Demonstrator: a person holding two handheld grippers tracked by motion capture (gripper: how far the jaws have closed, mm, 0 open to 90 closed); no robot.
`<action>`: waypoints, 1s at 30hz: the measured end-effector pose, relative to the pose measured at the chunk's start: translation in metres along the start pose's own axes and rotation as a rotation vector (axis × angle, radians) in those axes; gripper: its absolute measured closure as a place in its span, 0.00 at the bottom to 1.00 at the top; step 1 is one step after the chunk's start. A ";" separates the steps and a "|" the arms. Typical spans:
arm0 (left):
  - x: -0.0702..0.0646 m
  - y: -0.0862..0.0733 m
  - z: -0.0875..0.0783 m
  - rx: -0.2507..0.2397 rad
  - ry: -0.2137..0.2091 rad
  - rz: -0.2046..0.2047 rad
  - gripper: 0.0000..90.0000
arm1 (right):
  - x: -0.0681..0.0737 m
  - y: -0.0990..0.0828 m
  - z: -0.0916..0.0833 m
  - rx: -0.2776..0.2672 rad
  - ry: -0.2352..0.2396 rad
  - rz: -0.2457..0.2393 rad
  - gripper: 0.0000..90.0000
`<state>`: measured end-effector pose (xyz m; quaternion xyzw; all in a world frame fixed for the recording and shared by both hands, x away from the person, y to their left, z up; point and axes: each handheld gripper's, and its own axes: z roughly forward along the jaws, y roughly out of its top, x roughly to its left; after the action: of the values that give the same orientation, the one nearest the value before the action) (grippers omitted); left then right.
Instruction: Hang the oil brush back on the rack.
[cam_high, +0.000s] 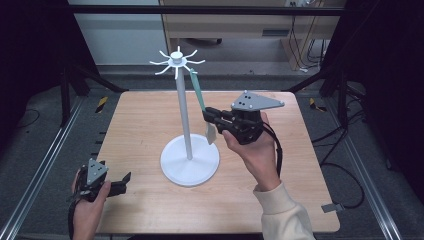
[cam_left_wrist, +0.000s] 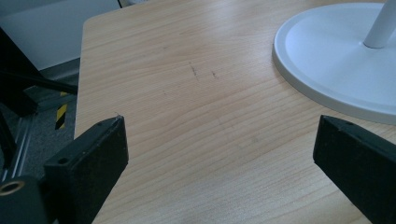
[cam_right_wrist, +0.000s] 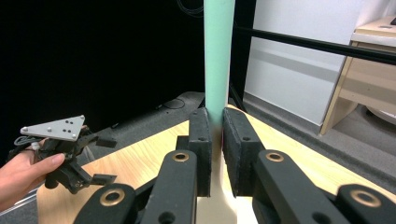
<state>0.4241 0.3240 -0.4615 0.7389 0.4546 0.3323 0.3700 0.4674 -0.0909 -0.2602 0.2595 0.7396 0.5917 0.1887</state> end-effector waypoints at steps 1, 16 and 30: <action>0.000 0.000 0.000 0.000 0.000 0.000 0.03 | 0.000 0.000 0.000 0.000 0.003 -0.002 0.91; 0.001 0.000 0.000 0.002 0.005 -0.001 0.03 | -0.004 -0.003 0.005 0.006 0.022 0.009 0.91; -0.004 0.002 0.002 0.005 -0.014 0.018 0.03 | -0.020 -0.007 -0.008 0.084 -0.194 -0.010 0.50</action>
<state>0.4249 0.3199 -0.4613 0.7463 0.4461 0.3292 0.3684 0.4780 -0.1104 -0.2661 0.3195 0.7432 0.5315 0.2512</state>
